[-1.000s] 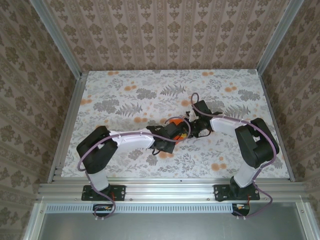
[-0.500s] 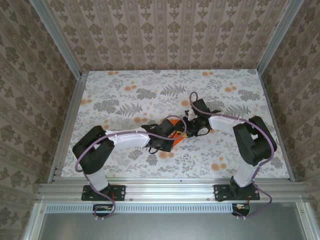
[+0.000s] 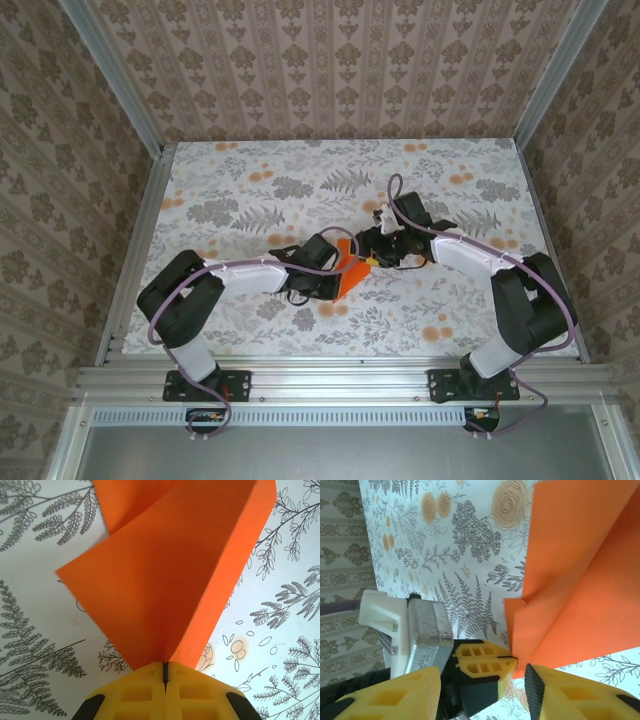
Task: Fold a paper plane with a square sheet of paper (pick it up from the middle)
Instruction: Fourth fold the wing at the center of the table.
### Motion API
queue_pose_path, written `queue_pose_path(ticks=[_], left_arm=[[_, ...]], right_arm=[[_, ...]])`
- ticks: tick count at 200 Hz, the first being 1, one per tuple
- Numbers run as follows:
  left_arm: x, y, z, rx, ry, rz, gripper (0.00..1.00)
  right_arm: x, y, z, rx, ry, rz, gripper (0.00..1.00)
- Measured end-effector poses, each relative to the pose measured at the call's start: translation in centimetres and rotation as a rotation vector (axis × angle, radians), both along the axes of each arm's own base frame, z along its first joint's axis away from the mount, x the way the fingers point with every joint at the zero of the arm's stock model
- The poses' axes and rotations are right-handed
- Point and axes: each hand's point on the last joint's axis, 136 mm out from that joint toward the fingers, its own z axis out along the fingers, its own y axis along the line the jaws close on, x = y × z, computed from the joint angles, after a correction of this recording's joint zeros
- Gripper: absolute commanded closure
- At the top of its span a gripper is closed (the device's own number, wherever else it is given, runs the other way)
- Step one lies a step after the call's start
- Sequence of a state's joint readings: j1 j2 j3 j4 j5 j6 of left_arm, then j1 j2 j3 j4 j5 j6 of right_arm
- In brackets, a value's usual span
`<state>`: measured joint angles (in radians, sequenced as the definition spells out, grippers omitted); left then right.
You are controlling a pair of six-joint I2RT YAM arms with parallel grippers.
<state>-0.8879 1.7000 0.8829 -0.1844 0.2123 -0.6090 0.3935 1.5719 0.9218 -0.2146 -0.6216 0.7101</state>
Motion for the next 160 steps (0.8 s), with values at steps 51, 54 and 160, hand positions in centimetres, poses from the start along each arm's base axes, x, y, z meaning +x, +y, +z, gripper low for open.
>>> queue_pose_path(ticks=[51,54,160], left_arm=[[0.1,0.4,-0.1,-0.063,0.026,0.022,1.00],[0.1,0.4,-0.1,-0.066,0.027,0.022,1.00],[0.1,0.5,-0.1,-0.114,0.055,0.041,1.00]], right_arm=[[-0.4,0.2,-1.9,0.004,0.043,0.013,0.74],[-0.4,0.2,-2.0,0.004,0.045,0.015,0.74],[0.1,3.0,-5.2,0.038,0.120,0.075,0.86]])
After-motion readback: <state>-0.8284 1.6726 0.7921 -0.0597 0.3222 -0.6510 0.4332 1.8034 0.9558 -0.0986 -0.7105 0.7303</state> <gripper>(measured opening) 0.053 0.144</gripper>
